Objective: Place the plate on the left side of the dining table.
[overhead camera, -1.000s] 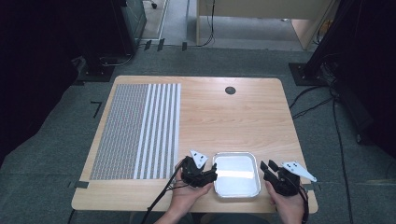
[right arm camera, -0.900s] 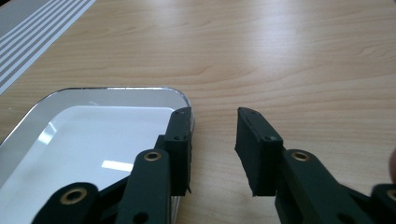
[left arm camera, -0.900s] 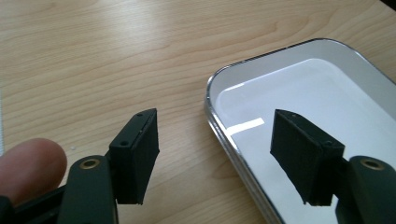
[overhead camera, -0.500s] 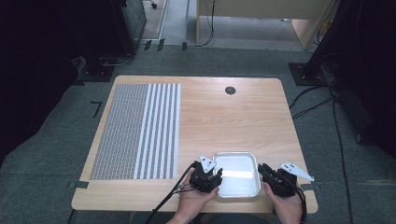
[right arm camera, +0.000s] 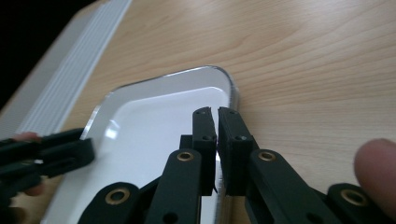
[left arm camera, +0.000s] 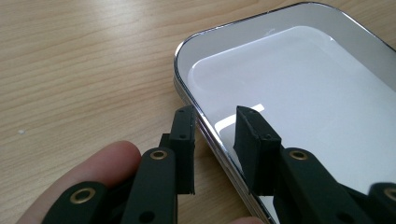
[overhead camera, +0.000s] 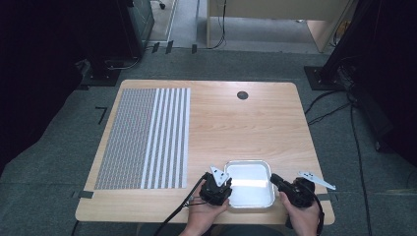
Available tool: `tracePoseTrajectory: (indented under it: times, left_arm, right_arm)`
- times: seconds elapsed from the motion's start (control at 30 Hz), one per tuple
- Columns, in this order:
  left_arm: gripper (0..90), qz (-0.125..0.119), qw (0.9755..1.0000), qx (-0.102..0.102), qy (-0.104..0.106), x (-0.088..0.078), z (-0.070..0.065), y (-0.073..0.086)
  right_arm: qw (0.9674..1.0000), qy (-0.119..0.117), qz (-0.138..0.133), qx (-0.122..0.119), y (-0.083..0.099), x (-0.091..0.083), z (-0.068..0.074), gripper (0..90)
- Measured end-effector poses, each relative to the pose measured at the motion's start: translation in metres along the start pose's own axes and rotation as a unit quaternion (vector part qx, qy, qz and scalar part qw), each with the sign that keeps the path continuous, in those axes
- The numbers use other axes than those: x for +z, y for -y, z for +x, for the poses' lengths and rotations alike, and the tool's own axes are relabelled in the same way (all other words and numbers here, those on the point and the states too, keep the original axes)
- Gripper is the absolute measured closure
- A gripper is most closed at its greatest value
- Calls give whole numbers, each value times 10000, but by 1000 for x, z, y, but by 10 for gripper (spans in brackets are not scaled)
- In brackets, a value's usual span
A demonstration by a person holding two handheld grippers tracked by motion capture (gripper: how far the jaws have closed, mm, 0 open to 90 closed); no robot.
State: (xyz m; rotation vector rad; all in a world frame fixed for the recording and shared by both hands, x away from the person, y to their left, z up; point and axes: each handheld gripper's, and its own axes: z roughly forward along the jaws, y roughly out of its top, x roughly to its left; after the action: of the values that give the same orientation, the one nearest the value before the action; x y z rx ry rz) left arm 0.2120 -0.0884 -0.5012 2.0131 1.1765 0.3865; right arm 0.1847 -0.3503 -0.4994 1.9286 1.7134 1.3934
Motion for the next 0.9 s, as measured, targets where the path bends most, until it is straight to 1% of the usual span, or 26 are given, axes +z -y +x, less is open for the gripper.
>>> tracePoseTrajectory:
  times: [0.03, 0.07, 0.13, 0.17, 0.2, 0.23, 0.27, 0.3, 0.33, 0.37, 0.47, 0.5, 0.53, 0.6, 0.67, 0.7, 0.73, 0.77, 0.83, 0.9]
  left_arm:
    - [690, 1, 10000, 9, 11, 0, -1, 0]
    - [687, 1, 10000, 20, 28, 0, -1, 0]
    - [653, -3, 10000, -36, 78, 0, -1, 0]
    - [622, -25, 10000, -49, 54, -1, -2, 0]
    - [622, -49, 10000, -59, 37, -2, -2, 0]
    - [636, -78, 9999, -55, 55, -3, -3, 0]
    - [642, -78, 9999, -55, 55, -3, -3, 0]
    - [643, -73, 9999, -34, 62, -3, -4, 0]
    - [643, -82, 10000, -22, 37, -3, -4, 0]
    - [649, -87, 10000, -22, 10, -3, -5, 1]
    - [650, -84, 10000, -10, -4, -3, -5, 1]
    - [651, -94, 10000, -9, 3, -3, -6, 1]
    - [648, -94, 10000, -9, 3, -3, -6, 1]
    - [645, -101, 9999, -2, 1, -3, -6, 1]
    - [640, -107, 9999, 6, -12, -3, -6, 1]
    - [639, -110, 9999, 4, -18, -2, -7, 1]
    - [637, -112, 9999, 6, -22, -2, -7, 1]
    - [640, -108, 9999, 7, -27, -2, -7, 2]
    - [641, -117, 9999, 12, -5, -2, -8, 2]
    - [637, -122, 9999, 38, -13, -2, -8, 2]
  right_arm:
    - [9999, -94, 9, 52, 0, 0, 0, 873]
    - [9999, -93, 26, 26, 0, 0, 1, 872]
    - [10000, 56, -28, -72, 1, 1, 3, 866]
    - [9997, 189, -157, -87, 1, 0, 3, 841]
    - [9997, 189, -157, -87, 1, 0, 3, 841]
    - [9994, 298, -159, -102, 1, 0, 1, 841]
    - [9994, 298, -159, -102, 1, 0, 1, 841]
    - [9994, 325, 15, -97, 3, 3, 0, 844]
    - [9994, 325, 15, -97, 3, 3, 0, 844]
    - [9989, 401, 117, -228, 5, 5, 2, 851]
    - [9986, 452, 112, -240, 6, 5, 4, 858]
    - [9992, 386, 61, -125, 5, 4, 2, 880]
    - [9992, 386, 61, -125, 5, 4, 2, 880]
    - [9995, 309, 42, 13, 3, 2, 1, 881]
    - [9996, 263, 79, 28, 4, 2, 0, 879]
    - [9997, 227, 93, 99, 4, 3, -2, 879]
    - [9996, 150, 90, 218, 4, 3, -4, 878]
    - [9995, 102, 83, 272, 4, 3, -5, 878]
    - [9992, -11, 19, 390, 4, 1, -6, 877]
    - [9992, -81, -98, 391, 3, -1, -5, 868]
